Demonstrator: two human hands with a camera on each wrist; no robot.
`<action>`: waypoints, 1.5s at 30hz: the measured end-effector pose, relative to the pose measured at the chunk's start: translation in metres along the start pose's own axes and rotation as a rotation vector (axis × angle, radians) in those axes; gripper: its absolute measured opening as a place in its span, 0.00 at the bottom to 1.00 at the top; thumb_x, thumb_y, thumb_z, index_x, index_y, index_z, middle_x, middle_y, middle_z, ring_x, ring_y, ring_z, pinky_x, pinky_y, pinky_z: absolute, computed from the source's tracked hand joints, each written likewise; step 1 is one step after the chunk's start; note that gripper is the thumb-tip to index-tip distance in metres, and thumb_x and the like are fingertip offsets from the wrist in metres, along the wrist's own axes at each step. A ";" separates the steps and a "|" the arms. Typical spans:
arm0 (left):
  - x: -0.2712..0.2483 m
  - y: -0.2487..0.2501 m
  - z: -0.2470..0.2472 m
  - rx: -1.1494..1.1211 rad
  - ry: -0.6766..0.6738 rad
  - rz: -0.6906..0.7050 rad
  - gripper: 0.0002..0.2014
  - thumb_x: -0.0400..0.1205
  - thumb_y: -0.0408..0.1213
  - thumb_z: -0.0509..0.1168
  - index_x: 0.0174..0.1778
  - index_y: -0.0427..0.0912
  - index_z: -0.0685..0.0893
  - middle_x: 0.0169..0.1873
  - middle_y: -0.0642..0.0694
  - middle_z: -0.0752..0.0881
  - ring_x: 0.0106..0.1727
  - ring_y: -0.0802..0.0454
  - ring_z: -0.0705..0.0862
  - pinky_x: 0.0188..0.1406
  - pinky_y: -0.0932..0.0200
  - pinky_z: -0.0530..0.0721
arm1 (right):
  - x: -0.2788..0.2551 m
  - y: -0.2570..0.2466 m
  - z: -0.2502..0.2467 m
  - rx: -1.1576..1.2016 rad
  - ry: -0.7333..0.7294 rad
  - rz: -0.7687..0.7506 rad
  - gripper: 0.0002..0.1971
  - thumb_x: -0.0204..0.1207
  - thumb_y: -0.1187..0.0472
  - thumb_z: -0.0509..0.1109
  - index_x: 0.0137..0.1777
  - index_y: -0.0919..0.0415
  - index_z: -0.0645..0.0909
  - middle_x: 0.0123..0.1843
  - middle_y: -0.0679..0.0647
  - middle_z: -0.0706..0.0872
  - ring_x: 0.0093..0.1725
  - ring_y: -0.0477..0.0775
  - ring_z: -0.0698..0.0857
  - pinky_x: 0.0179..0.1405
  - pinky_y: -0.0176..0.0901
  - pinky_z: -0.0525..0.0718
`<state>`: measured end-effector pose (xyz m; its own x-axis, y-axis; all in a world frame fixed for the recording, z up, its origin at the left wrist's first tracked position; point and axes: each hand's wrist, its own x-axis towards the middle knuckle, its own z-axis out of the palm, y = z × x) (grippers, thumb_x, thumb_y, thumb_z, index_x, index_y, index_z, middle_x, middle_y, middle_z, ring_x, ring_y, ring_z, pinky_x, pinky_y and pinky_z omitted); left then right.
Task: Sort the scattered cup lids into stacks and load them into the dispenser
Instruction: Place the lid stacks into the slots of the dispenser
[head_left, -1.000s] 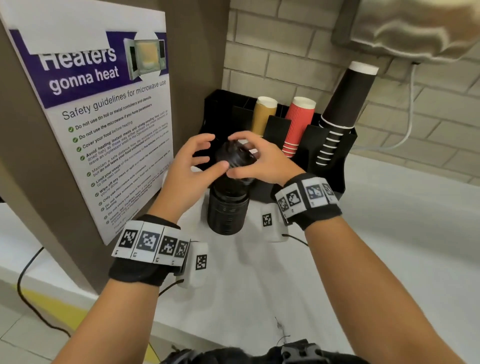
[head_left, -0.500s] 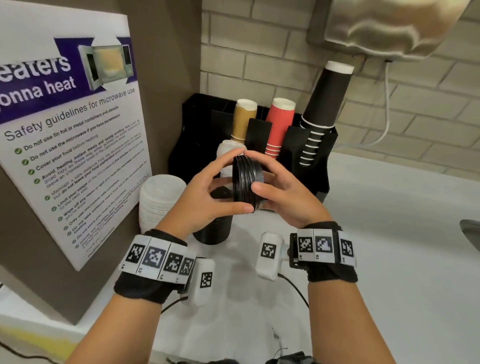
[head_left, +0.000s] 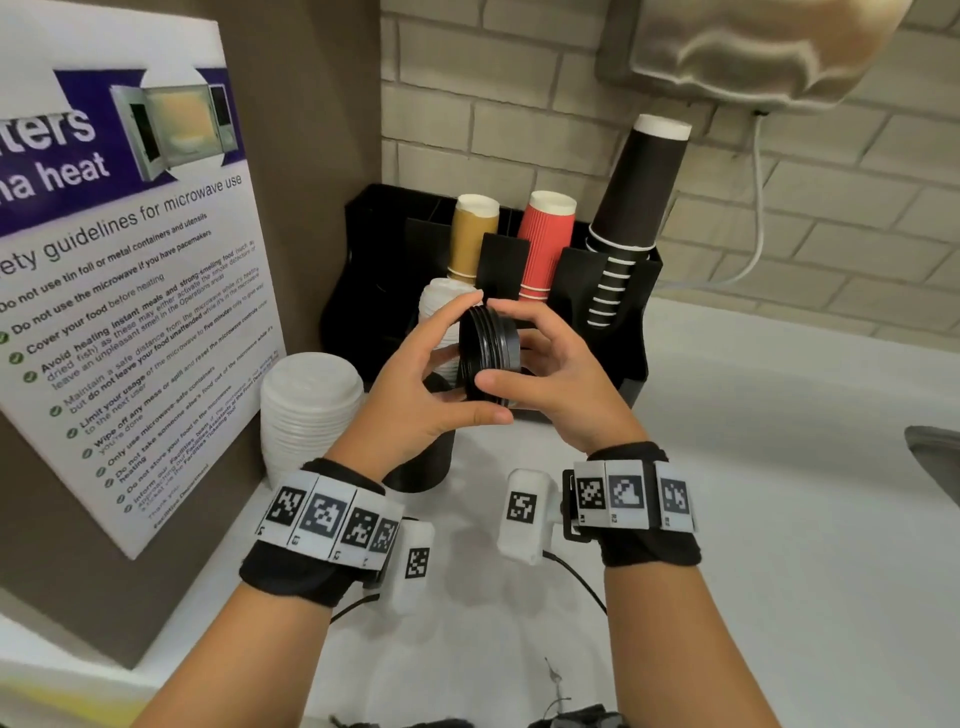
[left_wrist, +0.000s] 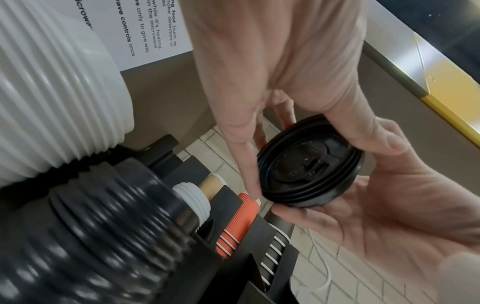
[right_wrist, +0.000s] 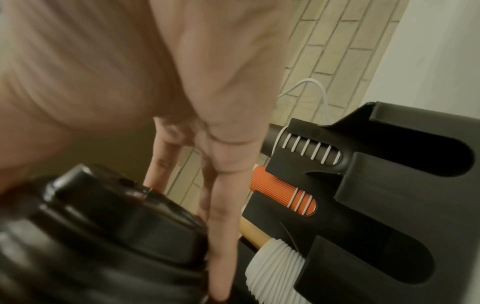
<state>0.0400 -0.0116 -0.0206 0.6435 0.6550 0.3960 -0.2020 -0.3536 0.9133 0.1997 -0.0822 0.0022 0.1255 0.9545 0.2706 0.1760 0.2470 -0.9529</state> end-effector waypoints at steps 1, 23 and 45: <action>0.001 0.000 0.000 0.000 -0.004 -0.010 0.49 0.62 0.43 0.82 0.79 0.62 0.67 0.77 0.59 0.70 0.75 0.57 0.74 0.67 0.42 0.82 | 0.003 0.000 -0.001 -0.008 0.003 -0.012 0.32 0.64 0.62 0.82 0.68 0.46 0.78 0.55 0.51 0.87 0.57 0.53 0.87 0.57 0.52 0.87; 0.002 0.001 -0.038 0.225 0.303 -0.047 0.14 0.80 0.33 0.70 0.61 0.49 0.84 0.57 0.53 0.84 0.48 0.66 0.85 0.46 0.78 0.78 | 0.101 0.078 -0.044 -1.623 -0.168 0.215 0.34 0.62 0.51 0.81 0.64 0.59 0.69 0.62 0.56 0.80 0.65 0.60 0.74 0.62 0.55 0.71; -0.008 0.005 -0.053 0.210 0.377 -0.036 0.12 0.81 0.34 0.70 0.55 0.56 0.84 0.52 0.57 0.85 0.49 0.55 0.85 0.53 0.59 0.81 | 0.075 0.028 0.019 -0.731 -0.279 -0.029 0.24 0.73 0.55 0.77 0.67 0.58 0.79 0.62 0.54 0.82 0.60 0.48 0.79 0.60 0.37 0.75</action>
<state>-0.0049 0.0171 -0.0141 0.3246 0.8540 0.4067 -0.0048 -0.4284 0.9036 0.1953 -0.0006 -0.0073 -0.1214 0.9801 0.1572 0.7860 0.1916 -0.5878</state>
